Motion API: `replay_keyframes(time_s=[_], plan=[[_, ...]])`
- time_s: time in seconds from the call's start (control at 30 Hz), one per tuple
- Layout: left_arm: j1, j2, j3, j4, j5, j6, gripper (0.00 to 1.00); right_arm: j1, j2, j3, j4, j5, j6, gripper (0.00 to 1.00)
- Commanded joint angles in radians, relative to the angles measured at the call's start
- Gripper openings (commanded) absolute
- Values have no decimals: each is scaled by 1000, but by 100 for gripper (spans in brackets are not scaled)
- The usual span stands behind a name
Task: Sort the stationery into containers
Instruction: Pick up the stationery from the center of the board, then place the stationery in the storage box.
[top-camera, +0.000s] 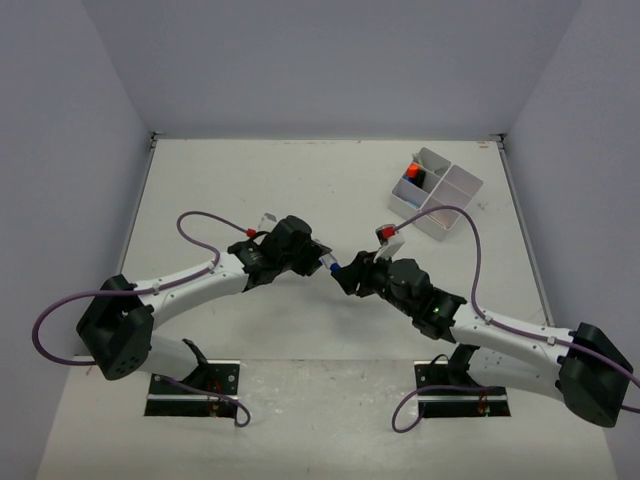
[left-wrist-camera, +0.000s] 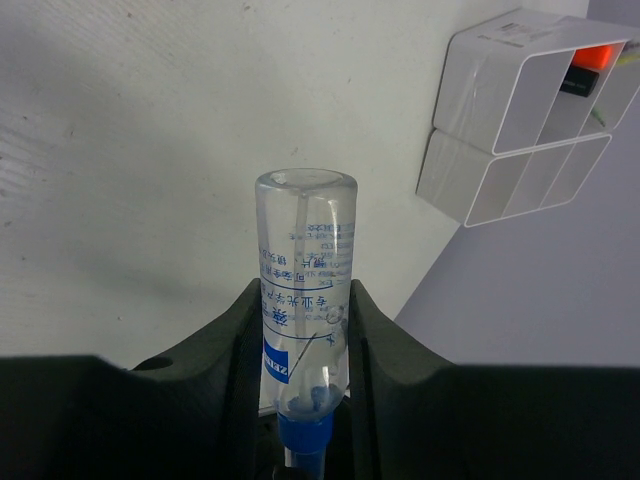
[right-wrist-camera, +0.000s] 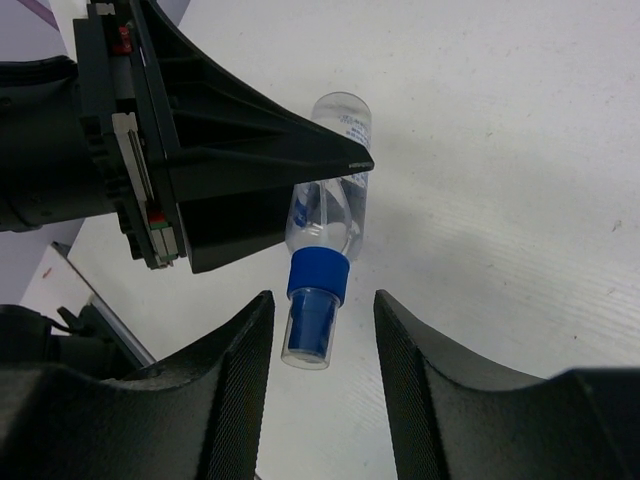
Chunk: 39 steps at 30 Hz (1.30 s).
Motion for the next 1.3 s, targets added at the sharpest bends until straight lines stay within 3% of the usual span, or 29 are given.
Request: replay_keyframes(time_s=[0.0,0.33,0.4,0.5,0.7,0.83,0.9,1.07,1.13,1.27], plan=[[-3,-16,43,52,3,-22,0,9,32,59,47,50,20,45],[-11,-25,32,85,31,-24,0,8,116,121,25,100,36,42],[-11,-38,32,88,20,-24,0,9,122,116,33,97,42,38],[-10,-51,31,91,2,-22,0,9,122,113,35,92,48,12],[-10,-64,20,111,-22,-12,0,9,87,120,-2,86,58,0],[-11,-61,-2,158,-16,6,1,8,67,138,-42,86,54,0],[-11,-57,-13,188,-12,20,14,9,61,148,-61,81,50,0],[-10,-57,-60,303,5,63,79,0,37,163,-103,89,46,0],[-10,-53,-58,322,9,76,96,-9,30,169,-121,90,42,0],[-11,-35,42,207,-33,154,100,-34,19,194,-207,130,28,0]])
